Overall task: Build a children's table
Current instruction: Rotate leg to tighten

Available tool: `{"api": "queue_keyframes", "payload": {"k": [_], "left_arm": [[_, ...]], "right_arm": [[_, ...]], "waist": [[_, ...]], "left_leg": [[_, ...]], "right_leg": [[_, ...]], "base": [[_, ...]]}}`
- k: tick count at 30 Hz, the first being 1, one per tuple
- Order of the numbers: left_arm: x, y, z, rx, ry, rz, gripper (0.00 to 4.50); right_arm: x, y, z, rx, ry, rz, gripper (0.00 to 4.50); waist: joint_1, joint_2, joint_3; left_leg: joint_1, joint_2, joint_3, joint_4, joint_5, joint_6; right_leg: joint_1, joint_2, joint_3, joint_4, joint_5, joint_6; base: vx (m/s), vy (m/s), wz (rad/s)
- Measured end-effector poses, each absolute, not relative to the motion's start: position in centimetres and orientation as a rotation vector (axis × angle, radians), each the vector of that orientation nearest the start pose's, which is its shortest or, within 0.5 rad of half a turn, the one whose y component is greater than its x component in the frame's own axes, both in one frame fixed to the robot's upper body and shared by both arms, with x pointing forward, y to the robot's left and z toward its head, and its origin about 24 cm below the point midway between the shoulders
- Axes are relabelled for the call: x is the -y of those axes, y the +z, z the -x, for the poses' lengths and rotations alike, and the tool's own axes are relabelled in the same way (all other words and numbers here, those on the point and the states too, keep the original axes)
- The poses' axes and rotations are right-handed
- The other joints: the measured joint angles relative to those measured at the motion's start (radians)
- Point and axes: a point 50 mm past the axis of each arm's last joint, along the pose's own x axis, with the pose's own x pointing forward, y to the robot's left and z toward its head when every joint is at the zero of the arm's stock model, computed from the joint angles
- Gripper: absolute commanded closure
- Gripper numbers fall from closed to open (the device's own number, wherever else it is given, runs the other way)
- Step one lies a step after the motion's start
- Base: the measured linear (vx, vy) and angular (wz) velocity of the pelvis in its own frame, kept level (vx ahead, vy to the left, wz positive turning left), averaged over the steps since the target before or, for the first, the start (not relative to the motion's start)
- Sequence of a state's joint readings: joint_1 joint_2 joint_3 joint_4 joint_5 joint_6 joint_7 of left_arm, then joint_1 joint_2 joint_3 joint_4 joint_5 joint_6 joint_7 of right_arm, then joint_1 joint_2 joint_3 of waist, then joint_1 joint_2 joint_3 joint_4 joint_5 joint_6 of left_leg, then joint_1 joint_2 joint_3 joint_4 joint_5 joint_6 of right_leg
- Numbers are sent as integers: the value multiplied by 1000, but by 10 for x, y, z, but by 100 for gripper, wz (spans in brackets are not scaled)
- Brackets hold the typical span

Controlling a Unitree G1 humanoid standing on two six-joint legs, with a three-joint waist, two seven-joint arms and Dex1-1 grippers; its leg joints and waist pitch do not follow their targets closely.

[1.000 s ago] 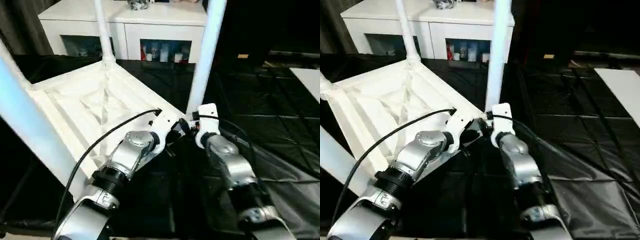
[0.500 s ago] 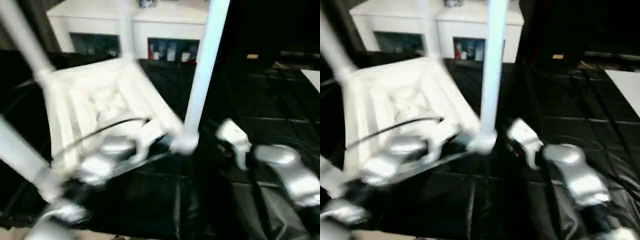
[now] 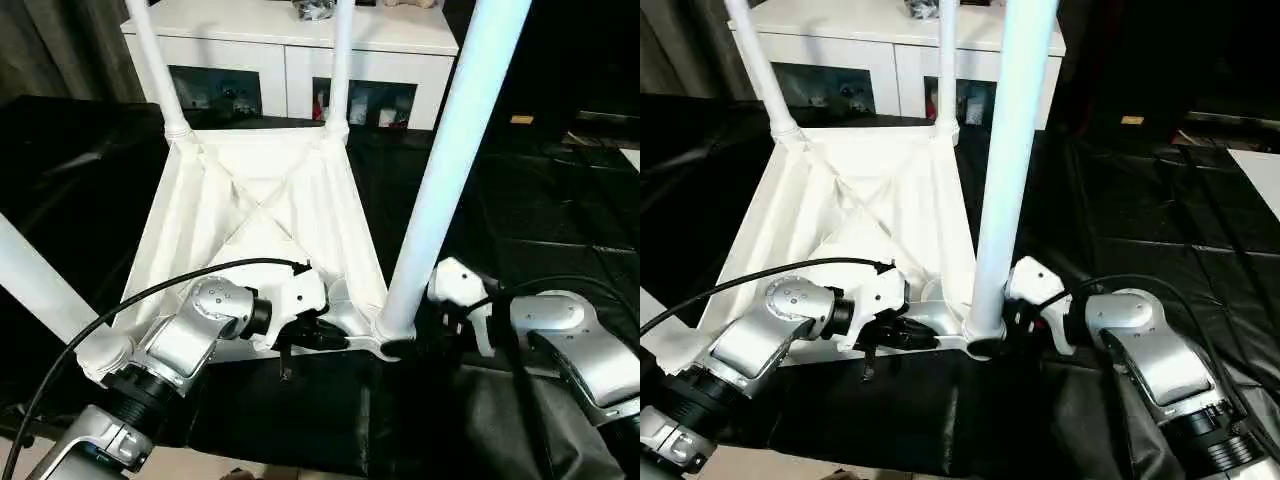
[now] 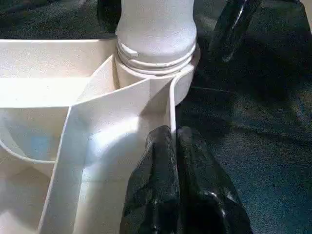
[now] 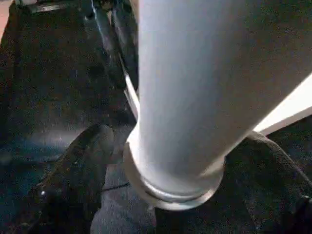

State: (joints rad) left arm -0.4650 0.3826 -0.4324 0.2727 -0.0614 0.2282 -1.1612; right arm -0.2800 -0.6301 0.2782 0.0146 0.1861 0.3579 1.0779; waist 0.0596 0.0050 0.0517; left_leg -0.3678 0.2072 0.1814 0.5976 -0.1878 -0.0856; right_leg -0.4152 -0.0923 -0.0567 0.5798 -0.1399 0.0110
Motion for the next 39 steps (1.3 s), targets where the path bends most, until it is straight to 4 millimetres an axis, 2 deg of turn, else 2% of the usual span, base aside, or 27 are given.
{"api": "queue_keyframes", "payload": {"k": [12, 24, 27, 29, 32, 34, 37, 39], "left_arm": [[-98, 50, -282, -403, -1467, -418, 450], [-100, 49, -283, -402, -1456, -422, 450], [-104, 49, -288, -402, -1397, -414, 450], [-103, 49, -297, -408, -1309, -397, 450], [-93, 48, -312, -416, -1153, -360, 450], [-81, 47, -318, -415, -1078, -322, 450], [-66, 47, -324, -427, -1004, -289, 450], [-61, 48, -326, -428, -973, -281, 450]], "right_arm": [[171, 66, -266, -467, 1205, 354, 175], [169, 63, -267, -458, 1185, 321, 185], [161, 56, -275, -426, 1104, 262, 185], [154, 51, -286, -400, 989, 200, 192], [138, 44, -307, -364, 739, 123, 194], [133, 42, -315, -356, 602, 93, 194], [126, 42, -323, -347, 459, 75, 194], [123, 42, -326, -343, 402, 71, 194]], "waist": [[1, 0, 0], [-2, -2, -1], [-12, -3, -2], [-28, -4, -1], [-57, -5, 0], [-69, -6, 0], [-79, -7, 0], [-79, -7, 0]], "left_leg": [[0, 0, 0, 0, 0, 0], [0, 0, 0, 0, 0, 0], [1, 0, -1, 0, 0, 0], [1, 0, -3, 2, 0, 0], [-2, -1, -11, 6, 0, 0], [-1, -1, -13, 7, 0, 0], [0, -1, -13, 7, 0, 0], [-1, -1, -13, 6, 0, 0]], "right_leg": [[1, 0, 0, 0, 0, 0], [1, 0, 0, 0, 0, 0], [1, 0, -2, 0, 0, 0], [0, 0, -4, 0, 0, 0], [-3, -1, -13, -4, 0, 0], [-3, -1, -14, -5, 0, 0], [-3, -1, -14, -5, 0, 0], [-4, -1, -14, -4, 0, 0]], "base": [[0, 0, 0], [0, 0, 0], [0, 0, 0], [0, 0, 0], [0, 0, 0], [0, 0, 0], [0, 0, 0], [0, 0, 0]]}}
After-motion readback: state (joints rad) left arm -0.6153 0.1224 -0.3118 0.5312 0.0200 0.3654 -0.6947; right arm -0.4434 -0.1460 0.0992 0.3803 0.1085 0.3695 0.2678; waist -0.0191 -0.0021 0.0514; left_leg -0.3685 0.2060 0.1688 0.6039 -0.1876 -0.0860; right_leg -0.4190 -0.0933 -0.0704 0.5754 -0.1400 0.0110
